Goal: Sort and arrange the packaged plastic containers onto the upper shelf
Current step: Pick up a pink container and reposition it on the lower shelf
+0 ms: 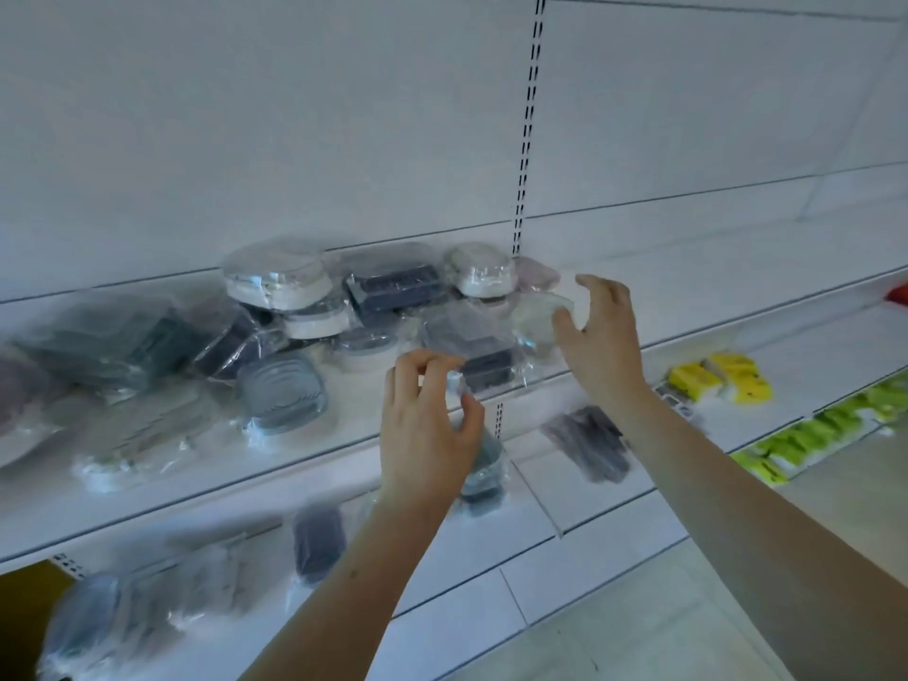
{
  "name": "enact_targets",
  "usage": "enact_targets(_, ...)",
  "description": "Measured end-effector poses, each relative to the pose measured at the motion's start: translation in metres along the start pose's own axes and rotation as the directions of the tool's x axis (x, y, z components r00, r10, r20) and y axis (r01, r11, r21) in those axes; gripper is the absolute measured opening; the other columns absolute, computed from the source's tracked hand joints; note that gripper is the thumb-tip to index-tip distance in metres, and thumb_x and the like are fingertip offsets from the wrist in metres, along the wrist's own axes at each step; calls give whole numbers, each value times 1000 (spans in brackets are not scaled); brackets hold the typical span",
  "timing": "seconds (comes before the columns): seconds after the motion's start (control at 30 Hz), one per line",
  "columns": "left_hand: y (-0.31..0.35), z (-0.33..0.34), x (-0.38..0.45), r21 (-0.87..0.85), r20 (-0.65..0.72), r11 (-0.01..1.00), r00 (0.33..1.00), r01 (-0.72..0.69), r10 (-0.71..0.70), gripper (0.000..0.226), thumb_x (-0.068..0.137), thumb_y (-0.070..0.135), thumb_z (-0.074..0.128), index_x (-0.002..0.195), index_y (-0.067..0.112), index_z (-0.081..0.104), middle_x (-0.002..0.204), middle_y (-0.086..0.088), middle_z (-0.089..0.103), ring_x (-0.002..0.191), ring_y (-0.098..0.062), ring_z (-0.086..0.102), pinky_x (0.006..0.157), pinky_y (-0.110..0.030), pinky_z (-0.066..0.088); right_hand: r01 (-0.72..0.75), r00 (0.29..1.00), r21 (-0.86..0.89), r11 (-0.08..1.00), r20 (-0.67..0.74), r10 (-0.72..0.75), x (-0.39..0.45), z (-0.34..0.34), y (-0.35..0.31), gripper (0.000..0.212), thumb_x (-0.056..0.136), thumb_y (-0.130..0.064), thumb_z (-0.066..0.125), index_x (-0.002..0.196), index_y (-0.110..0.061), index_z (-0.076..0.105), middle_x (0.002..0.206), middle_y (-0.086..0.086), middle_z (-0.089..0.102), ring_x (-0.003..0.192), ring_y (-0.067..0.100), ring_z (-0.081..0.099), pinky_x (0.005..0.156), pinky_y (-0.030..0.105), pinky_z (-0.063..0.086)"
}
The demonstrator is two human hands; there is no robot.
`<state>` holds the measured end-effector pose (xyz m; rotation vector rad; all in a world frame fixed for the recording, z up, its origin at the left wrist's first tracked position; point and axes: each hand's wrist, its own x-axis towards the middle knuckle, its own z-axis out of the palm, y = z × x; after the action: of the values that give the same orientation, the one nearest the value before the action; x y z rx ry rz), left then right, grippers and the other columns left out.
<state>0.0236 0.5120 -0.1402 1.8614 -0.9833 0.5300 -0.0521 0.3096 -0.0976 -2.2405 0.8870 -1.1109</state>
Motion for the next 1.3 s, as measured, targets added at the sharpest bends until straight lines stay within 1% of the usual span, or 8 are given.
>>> enact_targets(0.13,11,49,53,85,-14,990,994,114,-113,36,84,17,69,119,18,62,126,-1,45,117,-20,47,95,-34,47,-109,976,0,994,189,107,51,14,51,58,94,-24,62,147,-9,43,149,15,38,135,35,41,111,38,33)
enact_targets(0.43,35,136,134,335,177,899,918,283,-355,48,89,43,62,132,24,50,130,-1,45,118,-21,48,99,-37,43,-76,914,46,996,403,51,172,53,105,65,91,-30,65,150,-18,41,151,13,38,139,29,38,107,31,32)
enact_targets(0.57,41,160,140,523,343,843,876,122,-339,66,85,72,49,134,27,46,129,1,52,121,-22,50,101,-37,36,-48,815,29,998,579,23,198,80,108,71,80,-48,70,145,-31,45,145,13,43,134,31,43,105,37,38)
enact_targets(0.67,39,172,137,642,559,761,737,-94,-381,111,71,94,31,155,23,19,157,-7,33,144,-26,30,116,-44,18,-43,742,38,998,670,6,200,93,112,91,57,-81,62,138,-44,44,135,8,48,124,30,51,104,38,43)
enact_targets(0.77,33,174,139,645,632,747,660,-160,-405,119,74,91,40,159,20,-2,163,-13,22,150,-27,20,122,-48,8,-28,721,5,1000,693,17,205,98,117,107,55,-85,60,149,-43,32,143,11,42,129,37,47,111,43,40)
enact_targets(0.9,33,177,138,637,602,755,712,-157,-361,112,77,85,46,160,25,1,156,-12,36,145,-26,32,120,-43,16,-12,753,53,998,657,-26,204,95,123,85,73,-60,74,148,-43,37,136,12,48,126,35,51,108,39,42)
enact_targets(1.1,33,174,139,545,542,837,782,-49,-307,104,74,78,58,156,39,9,142,-1,43,133,-24,42,113,-39,29,0,795,146,989,600,-89,208,82,126,69,69,-54,71,134,-34,58,121,3,67,107,22,63,86,27,46)
enact_targets(1.3,39,163,143,265,351,949,899,173,-262,103,75,71,69,155,47,9,135,6,41,128,-15,41,104,-34,42,-67,925,329,942,373,-64,210,49,151,66,85,-33,77,146,-25,51,139,-6,58,120,4,51,96,12,33)
